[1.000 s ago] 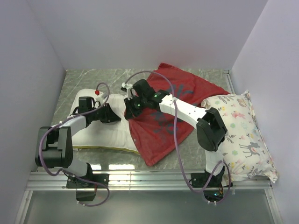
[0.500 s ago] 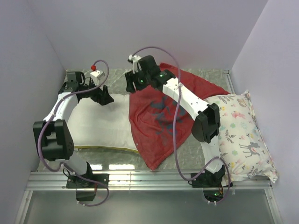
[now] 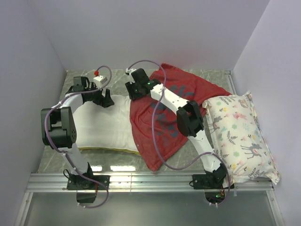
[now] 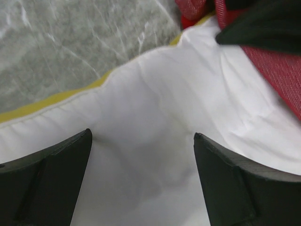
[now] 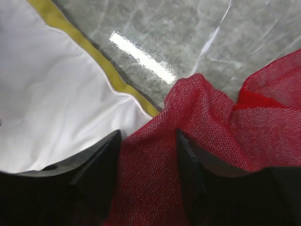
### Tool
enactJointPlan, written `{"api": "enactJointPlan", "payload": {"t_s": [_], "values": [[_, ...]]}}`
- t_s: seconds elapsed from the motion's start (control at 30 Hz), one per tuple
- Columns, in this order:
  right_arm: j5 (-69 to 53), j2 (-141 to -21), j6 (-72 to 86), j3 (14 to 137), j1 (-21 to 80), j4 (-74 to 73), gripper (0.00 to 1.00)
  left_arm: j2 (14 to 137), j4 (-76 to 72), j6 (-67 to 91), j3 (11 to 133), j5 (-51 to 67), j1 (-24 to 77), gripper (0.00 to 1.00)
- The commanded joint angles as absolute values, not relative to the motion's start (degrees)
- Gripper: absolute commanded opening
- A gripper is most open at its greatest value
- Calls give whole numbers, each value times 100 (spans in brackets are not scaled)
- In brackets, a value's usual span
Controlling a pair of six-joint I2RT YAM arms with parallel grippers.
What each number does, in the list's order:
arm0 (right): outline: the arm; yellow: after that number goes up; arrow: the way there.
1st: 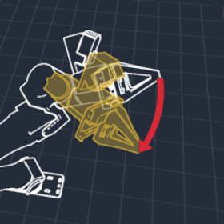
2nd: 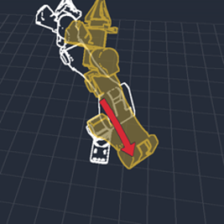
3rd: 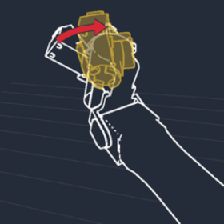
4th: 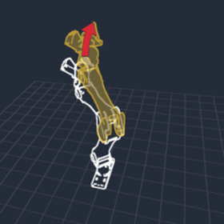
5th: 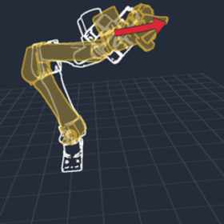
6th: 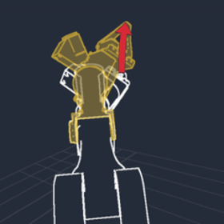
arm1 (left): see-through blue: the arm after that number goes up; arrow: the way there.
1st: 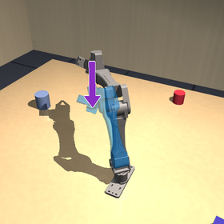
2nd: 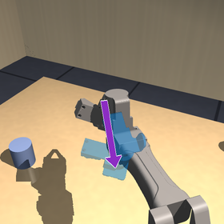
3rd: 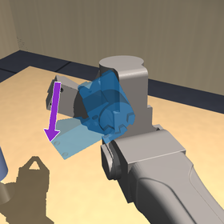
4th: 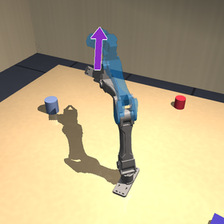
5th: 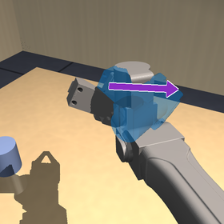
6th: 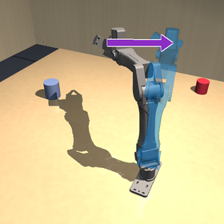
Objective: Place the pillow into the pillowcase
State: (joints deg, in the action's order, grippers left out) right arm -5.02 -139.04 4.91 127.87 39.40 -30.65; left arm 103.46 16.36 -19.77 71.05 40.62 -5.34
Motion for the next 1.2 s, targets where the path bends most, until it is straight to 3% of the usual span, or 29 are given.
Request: {"api": "enactJointPlan", "payload": {"t_s": [0.0, 0.03, 0.13, 0.2, 0.33, 0.57, 0.67, 0.8, 0.97, 1.17], "values": [[-606, -13851, 554, 12806, 3981, -2541, 48, 10029, 1406, -1890, 6664, 4025, -563, 93], [-746, -13852, 606, 12797, 4025, -2453, 26, 10011, 1415, -1872, 6575, 4034, -580, 91], [-887, -13817, 650, 12928, 4165, -2286, 1, 9914, 1371, -1741, 6171, 4253, -580, 78], [-1334, -13650, 764, 12938, 4271, -2084, 0, 9818, 1266, -1478, 5821, 4464, -606, 69], [-2345, -13290, 1186, 12902, 4622, -1548, 5, 9800, 574, -591, 5266, 5288, -825, 61], [-2602, -13490, 1310, 12937, 4834, -1230, 8, 10107, -1094, 1718, 4694, 6011, -1538, 48], [-2716, -13570, 1397, 12920, 4834, -1160, 16, 10248, -1493, 2327, 4562, 6021, -1591, 41], [-2716, -13623, 1433, 12867, 4825, -1204, 20, 10336, -2003, 2645, 4421, 6029, -1591, 21], [-2470, -13702, 1275, 12920, 4808, -1414, 0, 10292, -1942, 2567, 4438, 6055, -1591, 8], [-3232, -13562, 1256, 13051, 4869, -1302, 0, 10195, -2512, 3109, 4281, 6073, -1591, 5]]}}
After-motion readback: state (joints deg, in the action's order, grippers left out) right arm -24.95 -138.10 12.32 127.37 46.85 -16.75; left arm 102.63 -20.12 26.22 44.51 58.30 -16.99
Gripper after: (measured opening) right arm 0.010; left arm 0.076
